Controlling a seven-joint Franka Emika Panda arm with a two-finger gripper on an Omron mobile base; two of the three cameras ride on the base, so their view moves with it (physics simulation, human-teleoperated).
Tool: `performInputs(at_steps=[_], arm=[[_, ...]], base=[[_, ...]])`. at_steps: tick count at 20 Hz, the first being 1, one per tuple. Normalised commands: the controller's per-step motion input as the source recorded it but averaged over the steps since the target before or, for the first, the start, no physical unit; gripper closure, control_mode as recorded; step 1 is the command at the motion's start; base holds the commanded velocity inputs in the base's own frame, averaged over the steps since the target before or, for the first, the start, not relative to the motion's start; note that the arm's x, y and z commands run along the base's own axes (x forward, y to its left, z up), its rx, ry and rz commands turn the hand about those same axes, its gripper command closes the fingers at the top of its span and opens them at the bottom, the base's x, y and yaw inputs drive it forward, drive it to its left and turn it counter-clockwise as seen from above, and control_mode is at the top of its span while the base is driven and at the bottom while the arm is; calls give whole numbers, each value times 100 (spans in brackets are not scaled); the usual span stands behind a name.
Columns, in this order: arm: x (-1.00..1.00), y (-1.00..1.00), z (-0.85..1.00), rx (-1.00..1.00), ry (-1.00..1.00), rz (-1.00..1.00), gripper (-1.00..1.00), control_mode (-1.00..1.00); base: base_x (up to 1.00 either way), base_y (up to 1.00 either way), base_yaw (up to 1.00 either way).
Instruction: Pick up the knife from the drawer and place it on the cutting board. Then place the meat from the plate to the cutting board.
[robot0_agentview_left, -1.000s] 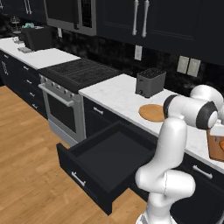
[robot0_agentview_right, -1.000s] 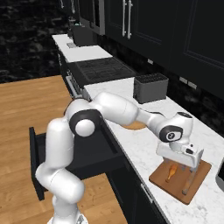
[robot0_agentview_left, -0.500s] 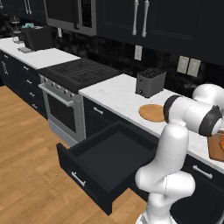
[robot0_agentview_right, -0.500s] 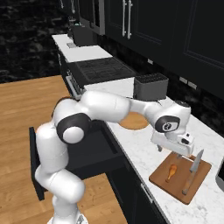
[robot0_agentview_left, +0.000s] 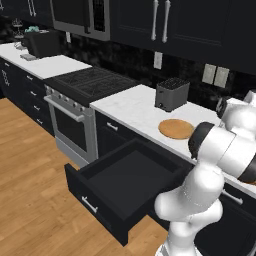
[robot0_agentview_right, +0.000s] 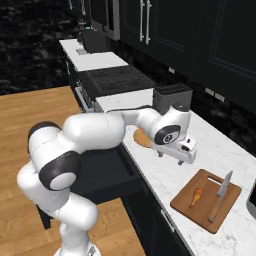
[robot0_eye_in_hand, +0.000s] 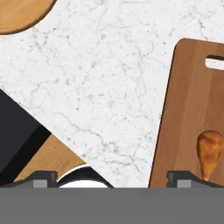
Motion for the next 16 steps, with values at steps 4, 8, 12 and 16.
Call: performInputs(at_steps=[4,8,12,16], arm=[[39,100,40,-22,-6,2,-100,-100],[8,100,36,-27,11,0,-100,-100],[0,70,19,-23,29,0,-100,-100],[-8,5,-1,0,-5,0,-100,-100]], base=[[0,0,0],[0,0,0],[0,0,0],[0,0,0]])
